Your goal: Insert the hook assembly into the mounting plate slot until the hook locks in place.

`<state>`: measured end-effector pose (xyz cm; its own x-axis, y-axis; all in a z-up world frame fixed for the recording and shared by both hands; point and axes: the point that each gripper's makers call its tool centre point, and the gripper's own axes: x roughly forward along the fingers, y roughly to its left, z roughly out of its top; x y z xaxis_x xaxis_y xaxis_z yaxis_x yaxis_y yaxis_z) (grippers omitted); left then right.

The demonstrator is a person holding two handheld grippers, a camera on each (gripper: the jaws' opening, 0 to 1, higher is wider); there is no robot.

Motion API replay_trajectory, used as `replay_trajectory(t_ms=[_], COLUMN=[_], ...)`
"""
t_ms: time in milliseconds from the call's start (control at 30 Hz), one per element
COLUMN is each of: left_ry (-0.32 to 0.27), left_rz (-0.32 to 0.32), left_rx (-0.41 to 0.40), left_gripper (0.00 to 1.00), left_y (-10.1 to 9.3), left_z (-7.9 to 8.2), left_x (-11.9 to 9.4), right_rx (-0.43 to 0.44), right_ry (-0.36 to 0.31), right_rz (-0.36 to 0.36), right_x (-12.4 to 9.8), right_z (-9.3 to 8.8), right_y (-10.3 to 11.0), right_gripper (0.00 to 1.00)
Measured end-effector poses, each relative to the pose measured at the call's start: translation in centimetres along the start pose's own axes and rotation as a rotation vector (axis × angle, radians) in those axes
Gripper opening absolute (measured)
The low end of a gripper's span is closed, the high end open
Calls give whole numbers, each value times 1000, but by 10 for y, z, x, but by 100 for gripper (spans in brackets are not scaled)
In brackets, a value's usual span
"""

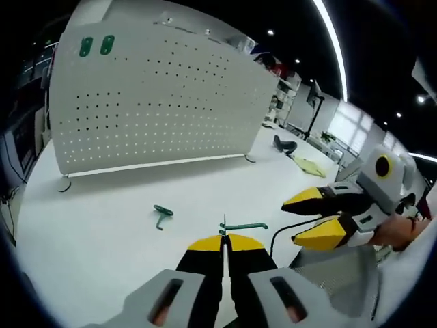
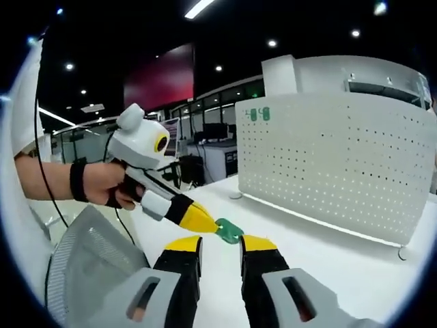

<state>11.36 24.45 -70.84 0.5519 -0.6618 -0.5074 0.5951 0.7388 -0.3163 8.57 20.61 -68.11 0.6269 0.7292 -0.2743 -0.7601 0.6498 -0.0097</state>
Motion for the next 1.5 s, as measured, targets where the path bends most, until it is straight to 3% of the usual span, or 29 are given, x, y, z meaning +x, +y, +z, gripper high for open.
replay_trajectory(t_ms=[300, 533, 733, 867, 1033, 1300, 1500], left_ry=[28, 36, 57, 71, 87, 74, 63], left_rz=[-32, -34, -25, -15, 4, 32, 51], left_rx=[-18, -18, -7, -12, -20, -59, -34], left_gripper=[1, 1, 1, 1, 1, 1, 1], left_y=[-25, -37, -48, -53, -59, -65, -64], left_z=[-4, -5, -7, -8, -10, -12, -14], left_x=[1, 4, 11, 16, 22, 25, 21], right_rx=[-54, -130, -142, -217, -241, -361, -381], right_ry=[30, 66, 89, 142, 150, 180, 185], right_rz=[16, 29, 34, 37, 47, 71, 85], right_x=[-5, -8, -12, -15, -19, -25, -23], right_z=[-7, -13, -22, -32, -36, -41, -42], right_y=[-6, -3, -9, -13, -17, -18, -16], right_gripper=[14, 9, 7, 6, 5, 2, 1])
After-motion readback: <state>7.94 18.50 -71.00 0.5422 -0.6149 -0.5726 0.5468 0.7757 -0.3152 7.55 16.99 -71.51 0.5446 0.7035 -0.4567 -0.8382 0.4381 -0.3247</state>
